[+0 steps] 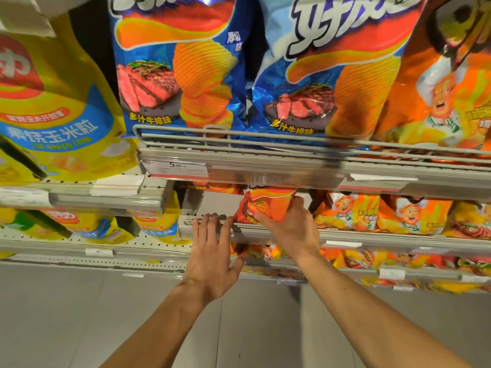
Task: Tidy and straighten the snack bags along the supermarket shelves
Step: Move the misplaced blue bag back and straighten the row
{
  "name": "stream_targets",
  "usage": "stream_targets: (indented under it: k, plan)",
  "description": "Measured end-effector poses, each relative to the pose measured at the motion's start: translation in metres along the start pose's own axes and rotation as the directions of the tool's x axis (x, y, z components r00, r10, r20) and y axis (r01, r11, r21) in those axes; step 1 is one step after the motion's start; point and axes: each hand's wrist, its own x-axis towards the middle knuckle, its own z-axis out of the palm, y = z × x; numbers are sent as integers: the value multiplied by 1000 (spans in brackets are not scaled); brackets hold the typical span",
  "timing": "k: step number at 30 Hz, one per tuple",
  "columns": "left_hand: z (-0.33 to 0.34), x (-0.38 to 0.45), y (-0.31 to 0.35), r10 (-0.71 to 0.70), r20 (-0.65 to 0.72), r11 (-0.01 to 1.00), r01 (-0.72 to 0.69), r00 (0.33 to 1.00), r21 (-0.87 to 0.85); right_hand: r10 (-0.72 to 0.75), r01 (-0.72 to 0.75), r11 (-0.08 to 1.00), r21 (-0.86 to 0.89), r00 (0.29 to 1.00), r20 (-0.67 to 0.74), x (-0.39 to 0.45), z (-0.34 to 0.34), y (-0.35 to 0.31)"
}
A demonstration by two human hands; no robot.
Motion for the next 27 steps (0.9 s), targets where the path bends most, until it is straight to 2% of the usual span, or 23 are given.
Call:
stream_targets:
  k: [2,6,9,12,16,19,22,24,27]
  plan:
    - [3,0,2,-22,-29,1000,22,999,-6,-74,74,996,54,997,1,-2,-2,7]
    - [7,-1,11,-83,-138,978,55,987,-201,-157,158,985,62,987,-22,-11,-10,25]
    - [11,-1,20,-208,-102,963,186,973,-196,-215,210,972,107,976,33,-24,-22,44]
    - [9,-3,34,-274,-124,937,236,954,-258,-259,248,946,209,966,26,-37,-42,65]
    - [13,-17,76,-369,-261,837,198,892,-510,-296,280,879,386,955,-20,-52,-64,97]
    - [33,-27,110,-450,-271,735,181,851,-653,-240,238,853,464,969,-57,-65,-63,126]
    - [69,-27,130,-473,-256,655,142,843,-743,-154,147,832,535,988,-32,-73,-44,162]
    - [94,-21,135,-494,-230,610,146,839,-779,-101,87,817,570,995,-6,-73,-27,185]
    - [132,-9,136,-536,-229,572,150,813,-807,-41,63,825,562,998,-51,-63,-1,219]
